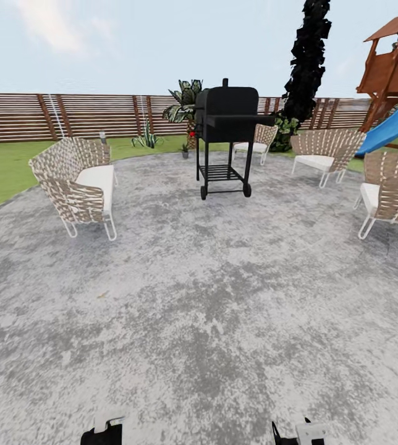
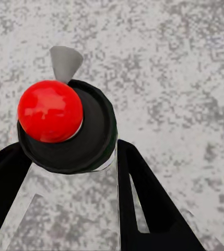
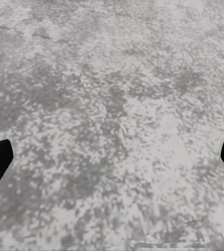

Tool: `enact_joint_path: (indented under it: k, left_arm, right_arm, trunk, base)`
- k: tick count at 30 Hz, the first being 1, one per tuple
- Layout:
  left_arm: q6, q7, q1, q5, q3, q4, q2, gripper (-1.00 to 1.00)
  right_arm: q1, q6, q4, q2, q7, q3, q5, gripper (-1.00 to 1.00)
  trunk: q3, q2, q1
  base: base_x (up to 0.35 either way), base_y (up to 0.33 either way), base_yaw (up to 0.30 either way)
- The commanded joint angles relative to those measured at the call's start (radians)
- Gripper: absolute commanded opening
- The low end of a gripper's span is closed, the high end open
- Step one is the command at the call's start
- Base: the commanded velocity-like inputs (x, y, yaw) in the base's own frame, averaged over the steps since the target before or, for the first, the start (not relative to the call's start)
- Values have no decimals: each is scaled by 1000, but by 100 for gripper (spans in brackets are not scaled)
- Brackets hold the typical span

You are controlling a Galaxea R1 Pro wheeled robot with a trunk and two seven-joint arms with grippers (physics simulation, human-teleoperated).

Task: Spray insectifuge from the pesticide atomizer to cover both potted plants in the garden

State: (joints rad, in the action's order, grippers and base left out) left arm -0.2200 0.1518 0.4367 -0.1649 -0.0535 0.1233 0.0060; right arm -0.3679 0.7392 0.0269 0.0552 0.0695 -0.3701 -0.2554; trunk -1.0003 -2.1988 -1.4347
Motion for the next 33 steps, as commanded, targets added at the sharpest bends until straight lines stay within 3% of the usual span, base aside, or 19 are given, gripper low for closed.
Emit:
enact_joint_path:
  k: [1, 33]
  left_arm:
    - [-3, 2, 0, -8, -6, -1, 1, -100]
    - [-3, 2, 0, -8, -7, -1, -4, -100]
  right_arm:
    - [0, 1, 0, 0, 7, -9, -2, 100]
    - [0, 1, 0, 0, 7, -9, -2, 100]
  trunk:
    - [-1, 0, 0]
    - [-1, 0, 0]
  base:
    - [339, 0, 0]
    - [339, 0, 0]
